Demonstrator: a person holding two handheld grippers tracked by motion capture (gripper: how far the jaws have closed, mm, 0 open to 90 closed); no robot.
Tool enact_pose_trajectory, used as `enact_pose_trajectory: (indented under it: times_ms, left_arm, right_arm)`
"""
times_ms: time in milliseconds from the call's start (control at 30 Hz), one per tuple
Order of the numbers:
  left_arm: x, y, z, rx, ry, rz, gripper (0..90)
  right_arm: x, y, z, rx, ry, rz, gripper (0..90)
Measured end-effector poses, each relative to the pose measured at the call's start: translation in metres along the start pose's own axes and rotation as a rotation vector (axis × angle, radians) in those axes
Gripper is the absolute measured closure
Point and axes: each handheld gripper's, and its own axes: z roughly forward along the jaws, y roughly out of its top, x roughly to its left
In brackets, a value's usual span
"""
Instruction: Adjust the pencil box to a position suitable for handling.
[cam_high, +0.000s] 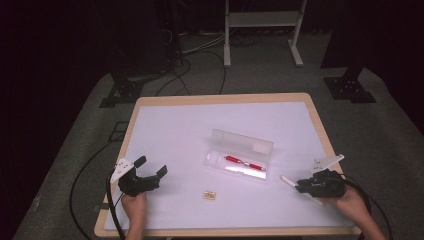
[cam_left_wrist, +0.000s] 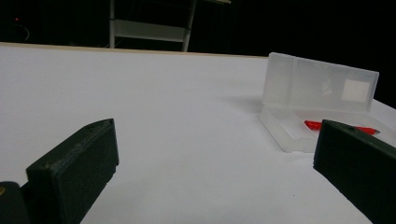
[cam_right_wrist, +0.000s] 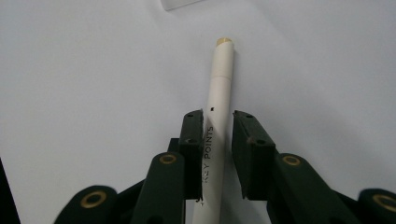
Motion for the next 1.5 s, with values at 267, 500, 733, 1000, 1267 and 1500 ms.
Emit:
enact_pose_trajectory:
  times_ms: [267, 500, 733, 1000, 1267, 1500]
  left_arm:
    - [0.000, 0.000, 0.000, 0.000, 0.000, 0.002, 0.0]
    - [0.001, 0.000, 0.000, 0.000, 0.000, 0.002, 0.0]
    - [0.001, 0.000, 0.000, -0.001, 0.000, 0.002, 0.0]
    - [0.001, 0.000, 0.000, -0.001, 0.000, 0.001, 0.0]
    - [0.001, 0.000, 0.000, -0.002, 0.000, 0.001, 0.0]
    - [0.001, 0.000, 0.000, -0.002, -0.001, 0.002, 0.0]
  right_arm:
    - [0.001, -0.002, 0.001, 0.005, -0.008, -0.001, 76.0]
    - [0.003, -0.002, 0.001, 0.004, -0.030, -0.008, 77.9]
    - [0.004, 0.000, -0.001, -0.009, -0.036, -0.008, 78.1]
    - [0.008, 0.013, -0.004, -0.028, -0.031, -0.036, 78.1]
    - [0.011, 0.026, -0.006, -0.036, -0.028, -0.065, 78.2]
    - [0.014, 0.034, -0.007, -0.033, -0.025, -0.091, 78.1]
